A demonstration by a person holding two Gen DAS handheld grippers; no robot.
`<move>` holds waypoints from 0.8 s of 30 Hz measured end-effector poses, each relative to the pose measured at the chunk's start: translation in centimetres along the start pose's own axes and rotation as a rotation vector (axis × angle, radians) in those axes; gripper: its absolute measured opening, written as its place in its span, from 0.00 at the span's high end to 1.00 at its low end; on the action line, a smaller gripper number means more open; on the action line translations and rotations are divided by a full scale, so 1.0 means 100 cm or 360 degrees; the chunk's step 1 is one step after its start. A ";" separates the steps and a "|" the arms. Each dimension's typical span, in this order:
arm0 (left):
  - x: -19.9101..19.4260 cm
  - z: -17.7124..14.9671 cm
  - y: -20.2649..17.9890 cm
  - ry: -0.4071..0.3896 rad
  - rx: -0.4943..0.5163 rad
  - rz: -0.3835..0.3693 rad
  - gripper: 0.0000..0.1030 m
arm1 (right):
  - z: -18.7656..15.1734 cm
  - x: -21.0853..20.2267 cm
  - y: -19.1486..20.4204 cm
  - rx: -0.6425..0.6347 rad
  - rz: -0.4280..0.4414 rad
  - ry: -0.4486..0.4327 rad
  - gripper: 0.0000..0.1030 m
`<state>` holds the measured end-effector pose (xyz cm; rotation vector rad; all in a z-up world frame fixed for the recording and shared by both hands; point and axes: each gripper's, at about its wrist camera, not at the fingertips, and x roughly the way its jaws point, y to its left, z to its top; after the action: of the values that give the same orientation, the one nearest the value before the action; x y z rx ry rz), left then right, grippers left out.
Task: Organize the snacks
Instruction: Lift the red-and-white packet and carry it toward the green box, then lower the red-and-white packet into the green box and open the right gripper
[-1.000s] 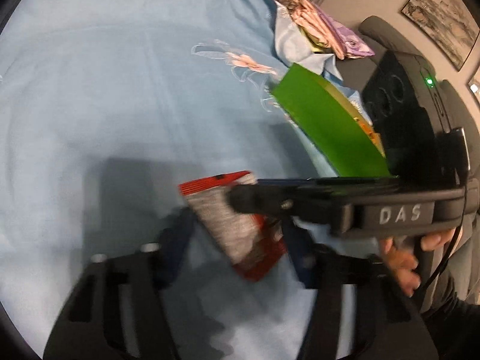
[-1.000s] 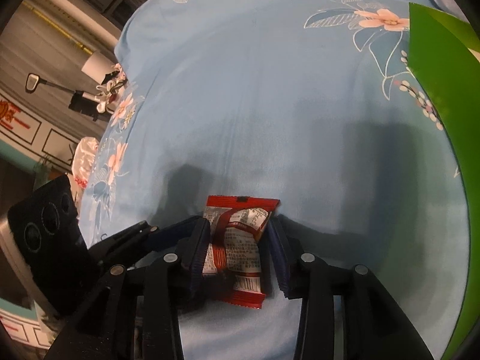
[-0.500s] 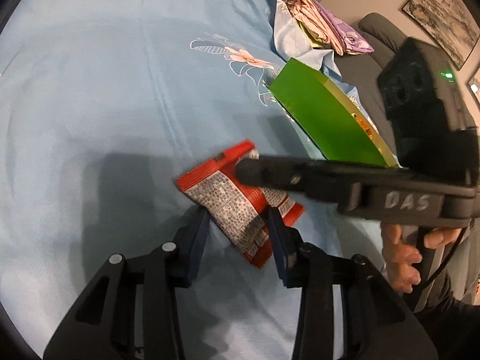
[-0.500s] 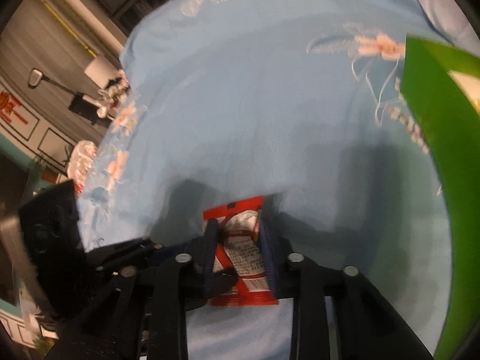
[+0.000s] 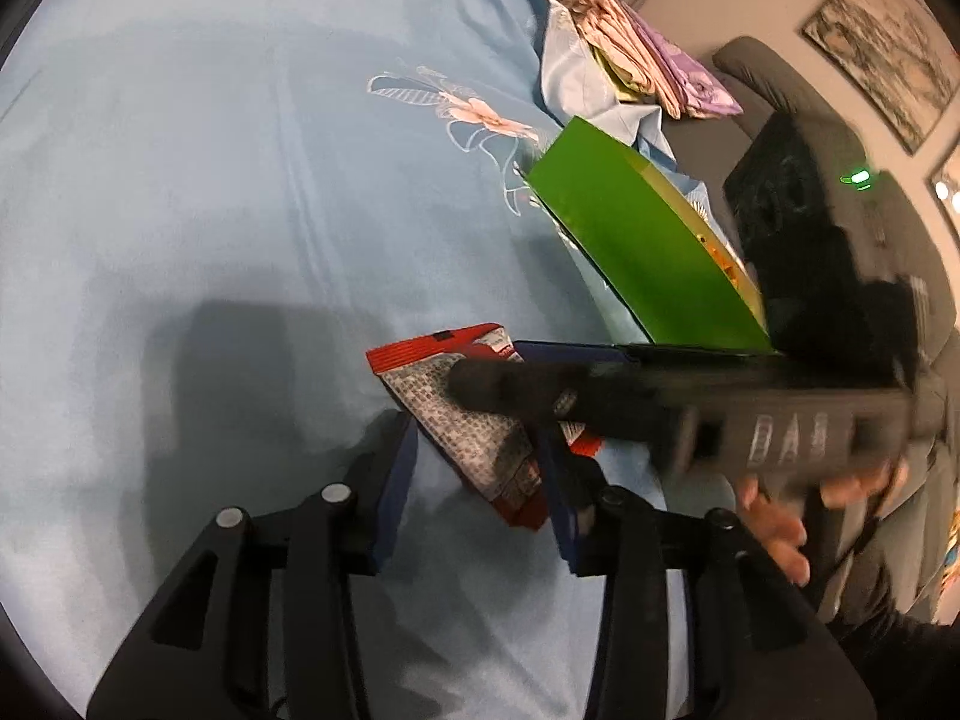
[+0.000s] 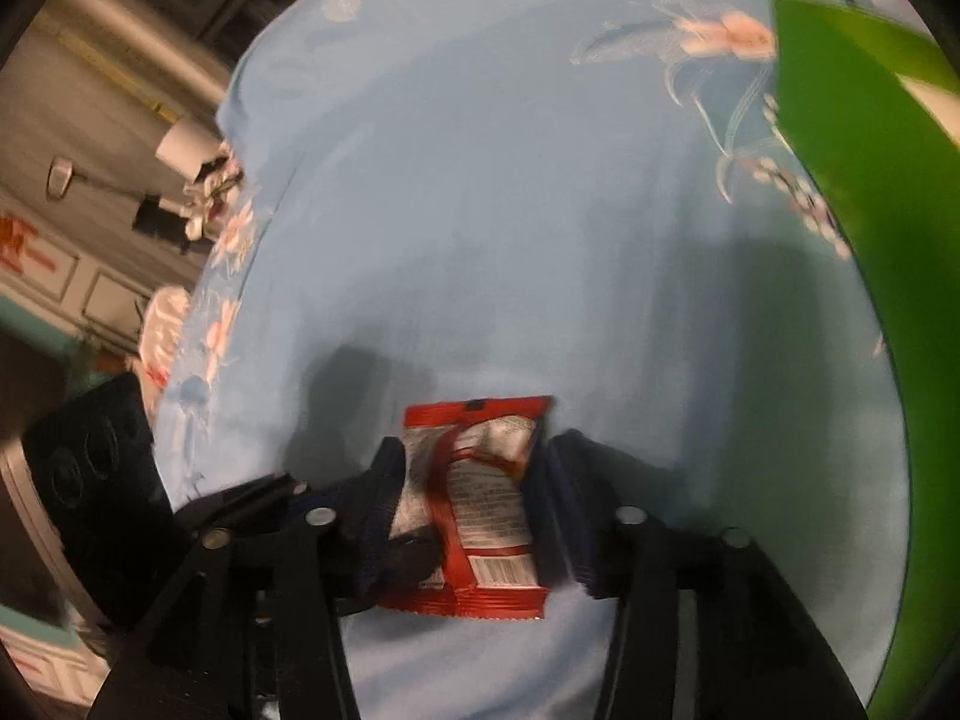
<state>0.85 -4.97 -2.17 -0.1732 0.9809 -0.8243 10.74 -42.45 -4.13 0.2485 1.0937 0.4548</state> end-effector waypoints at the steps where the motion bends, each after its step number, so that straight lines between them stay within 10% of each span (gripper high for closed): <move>1: 0.001 0.000 -0.003 0.0004 0.0030 0.0026 0.59 | -0.001 0.002 0.008 -0.0071 -0.0055 0.0004 0.49; 17: 0.001 0.003 -0.019 -0.0022 0.0107 0.0076 0.65 | -0.002 0.010 0.046 0.0027 0.0010 -0.0091 0.75; 24: 0.001 0.024 -0.069 -0.0040 0.0326 0.0094 0.88 | -0.003 -0.023 0.094 -0.0058 0.0040 -0.0259 0.79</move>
<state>-0.98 -10.39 2.42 0.0212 0.8683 -0.8606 7.39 -35.30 1.40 0.2625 0.9235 0.4685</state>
